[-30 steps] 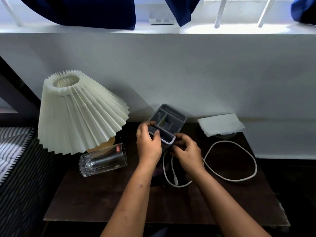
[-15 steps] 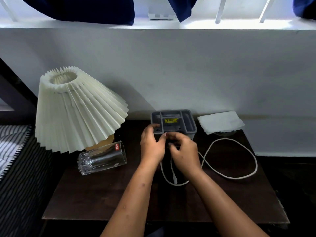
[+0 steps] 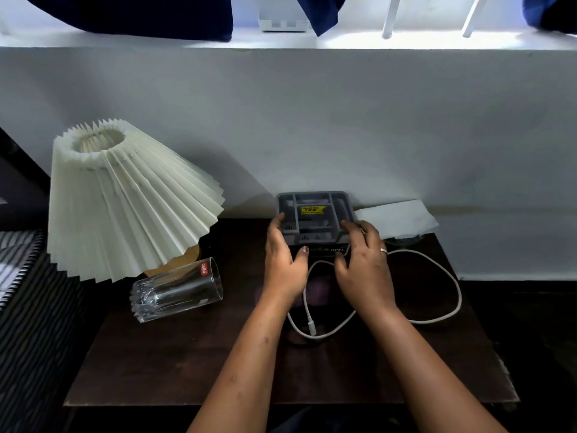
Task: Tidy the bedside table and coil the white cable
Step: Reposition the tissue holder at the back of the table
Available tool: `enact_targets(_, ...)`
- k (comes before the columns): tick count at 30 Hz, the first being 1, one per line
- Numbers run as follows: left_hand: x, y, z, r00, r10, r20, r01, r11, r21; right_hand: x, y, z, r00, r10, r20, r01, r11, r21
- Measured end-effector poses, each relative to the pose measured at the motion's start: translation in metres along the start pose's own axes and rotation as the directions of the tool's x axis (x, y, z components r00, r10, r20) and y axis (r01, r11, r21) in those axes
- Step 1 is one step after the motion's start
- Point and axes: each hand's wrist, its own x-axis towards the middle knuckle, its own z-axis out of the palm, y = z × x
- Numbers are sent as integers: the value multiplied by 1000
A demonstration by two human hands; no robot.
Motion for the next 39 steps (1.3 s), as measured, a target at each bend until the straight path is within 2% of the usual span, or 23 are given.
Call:
enact_targets(4, 2, -7, 2, 996, -52, 68, 53, 998, -17, 1, 4, 3, 998, -9, 67, 7, 999, 35)
enact_targets(10, 3, -5, -1, 986, -108, 131, 91, 987, 131, -2, 4, 7, 995, -76, 58, 73, 996, 57)
enact_targets(12, 3, -6, -4, 992, -92, 86, 76, 982, 175, 0, 7, 6, 996, -85, 38, 82, 994, 71)
enact_targets(16, 3, -6, -8, 984, 35, -177, 4, 977, 214, 2, 8, 4, 996, -86, 20, 84, 992, 99)
enact_targets(18, 2, -3, -6, 972, 34, -233, 21, 974, 228, 2, 7, 3, 995, -93, 23, 91, 992, 85)
enact_targets(22, 1, -5, -3, 994, 12, -113, 16, 969, 248, 2, 7, 2, 993, -96, 64, 93, 994, 51)
enact_targets(30, -1, -2, -5, 1000, 16, 23, -21, 971, 240, 4, 10, 2, 977, -136, 163, 142, 989, -27)
enact_targets(39, -3, 0, -5, 999, -29, 26, 24, 985, 173, 7, 13, -4, 967, -152, 205, 150, 988, 27)
